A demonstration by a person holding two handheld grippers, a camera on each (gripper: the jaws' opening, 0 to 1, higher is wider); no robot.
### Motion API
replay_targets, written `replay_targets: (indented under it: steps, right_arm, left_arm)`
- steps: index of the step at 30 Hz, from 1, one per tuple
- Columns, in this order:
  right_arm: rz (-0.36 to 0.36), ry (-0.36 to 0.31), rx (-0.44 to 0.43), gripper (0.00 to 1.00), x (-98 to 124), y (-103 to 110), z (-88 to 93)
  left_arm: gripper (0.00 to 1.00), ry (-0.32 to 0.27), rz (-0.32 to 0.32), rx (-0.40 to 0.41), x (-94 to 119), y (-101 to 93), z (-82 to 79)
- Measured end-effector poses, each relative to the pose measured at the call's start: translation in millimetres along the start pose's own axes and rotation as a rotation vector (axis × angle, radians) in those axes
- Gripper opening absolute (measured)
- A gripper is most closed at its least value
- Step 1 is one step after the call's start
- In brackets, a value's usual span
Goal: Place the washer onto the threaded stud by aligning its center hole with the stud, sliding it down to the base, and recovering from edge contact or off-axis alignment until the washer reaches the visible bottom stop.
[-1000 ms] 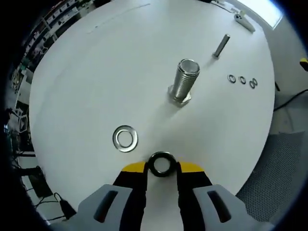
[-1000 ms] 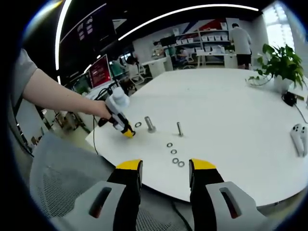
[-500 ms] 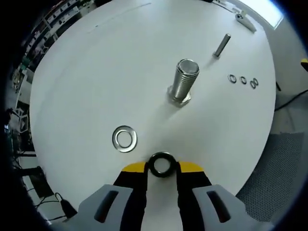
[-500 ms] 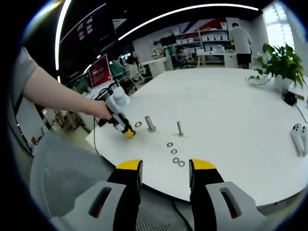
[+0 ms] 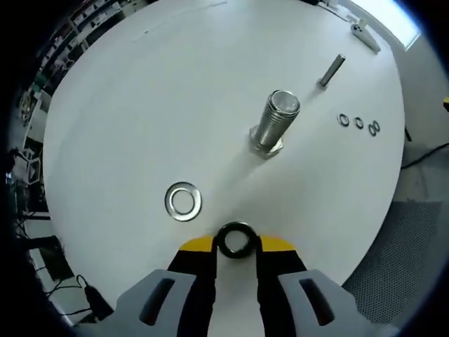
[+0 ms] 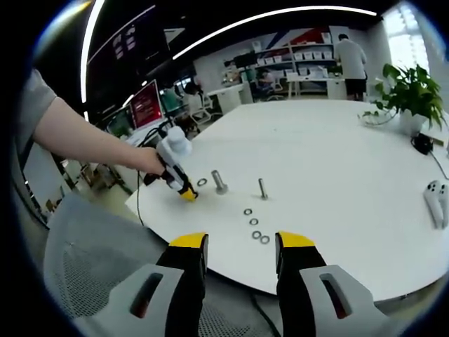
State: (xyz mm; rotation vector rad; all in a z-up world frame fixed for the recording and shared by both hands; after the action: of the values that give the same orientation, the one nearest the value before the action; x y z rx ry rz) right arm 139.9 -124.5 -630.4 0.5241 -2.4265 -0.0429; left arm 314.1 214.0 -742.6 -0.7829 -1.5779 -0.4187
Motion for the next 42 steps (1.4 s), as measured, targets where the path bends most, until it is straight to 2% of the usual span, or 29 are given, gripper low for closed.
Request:
replay_targets:
  steps: [16, 23, 28, 42]
  right_arm:
    - [0.005, 0.006, 0.000, 0.40, 0, 0, 0.3]
    - [0.005, 0.007, 0.001, 0.40, 0, 0, 0.2]
    - [0.004, 0.008, 0.001, 0.40, 0, 0, 0.3]
    - [0.002, 0.002, -0.002, 0.40, 0, 0, -0.3]
  left_arm:
    - [0.18, -0.012, -0.005, -0.070, 5, -3.8, 3.2]
    - [0.18, -0.035, -0.004, -0.081, 14, -4.0, -2.0]
    - [0.18, -0.091, -0.002, -0.111, 28, -8.6, -17.8]
    - [0.18, -0.164, -0.004, -0.214, 62, -30.5, -56.8]
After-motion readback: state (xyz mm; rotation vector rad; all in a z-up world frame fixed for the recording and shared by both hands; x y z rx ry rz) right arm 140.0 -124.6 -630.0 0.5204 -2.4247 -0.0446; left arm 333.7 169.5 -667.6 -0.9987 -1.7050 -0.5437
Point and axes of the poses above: the point that each gripper's makers call its tool centre point, and the gripper's own axes: x roughly backward along the fingers, y roughly to its left, z roughly out of its underside, the point moved 10 cm from there along x, roughly backward along the fingers, and after that the axes turned 9 degrees about z, right-handed, at the moved point
